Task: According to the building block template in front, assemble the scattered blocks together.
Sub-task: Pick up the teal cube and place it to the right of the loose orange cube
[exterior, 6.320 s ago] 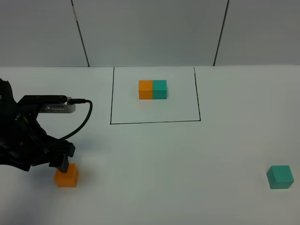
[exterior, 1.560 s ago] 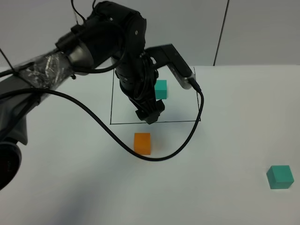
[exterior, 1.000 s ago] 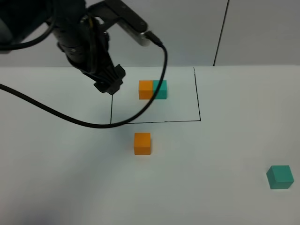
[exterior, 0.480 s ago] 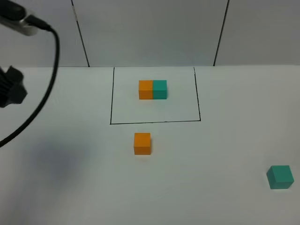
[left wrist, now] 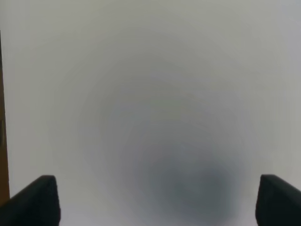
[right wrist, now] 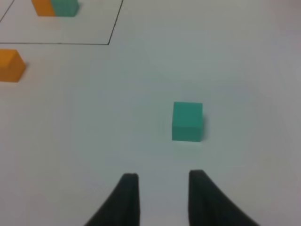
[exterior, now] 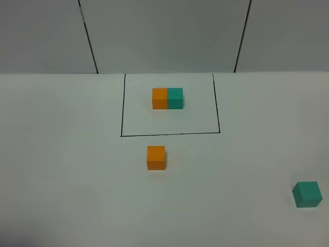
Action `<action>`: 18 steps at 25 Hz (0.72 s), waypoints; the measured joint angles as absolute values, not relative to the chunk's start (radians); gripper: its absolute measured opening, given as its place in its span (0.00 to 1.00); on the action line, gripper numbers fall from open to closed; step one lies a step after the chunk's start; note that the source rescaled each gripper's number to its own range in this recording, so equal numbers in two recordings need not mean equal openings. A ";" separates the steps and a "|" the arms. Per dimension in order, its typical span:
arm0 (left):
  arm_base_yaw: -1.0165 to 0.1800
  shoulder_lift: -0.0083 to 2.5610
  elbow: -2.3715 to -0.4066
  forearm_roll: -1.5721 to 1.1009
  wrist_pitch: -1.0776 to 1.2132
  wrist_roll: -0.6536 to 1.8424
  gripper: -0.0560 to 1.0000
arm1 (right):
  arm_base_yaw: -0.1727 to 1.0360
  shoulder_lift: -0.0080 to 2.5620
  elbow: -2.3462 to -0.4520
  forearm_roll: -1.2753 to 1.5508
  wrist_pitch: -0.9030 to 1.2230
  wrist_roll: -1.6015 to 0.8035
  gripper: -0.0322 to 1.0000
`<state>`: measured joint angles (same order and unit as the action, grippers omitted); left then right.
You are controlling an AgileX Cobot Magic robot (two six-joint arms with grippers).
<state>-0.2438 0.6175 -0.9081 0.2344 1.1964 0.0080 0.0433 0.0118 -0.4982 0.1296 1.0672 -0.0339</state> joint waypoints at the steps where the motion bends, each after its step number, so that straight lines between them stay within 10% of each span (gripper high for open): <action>1: -0.244 0.555 -0.869 0.228 1.196 0.000 0.89 | 0.043 0.012 -0.498 0.130 1.067 -0.034 0.05; 18: -0.244 0.043 -0.538 0.014 1.085 0.009 0.88 | 0.043 0.012 -0.498 0.130 1.067 -0.034 0.40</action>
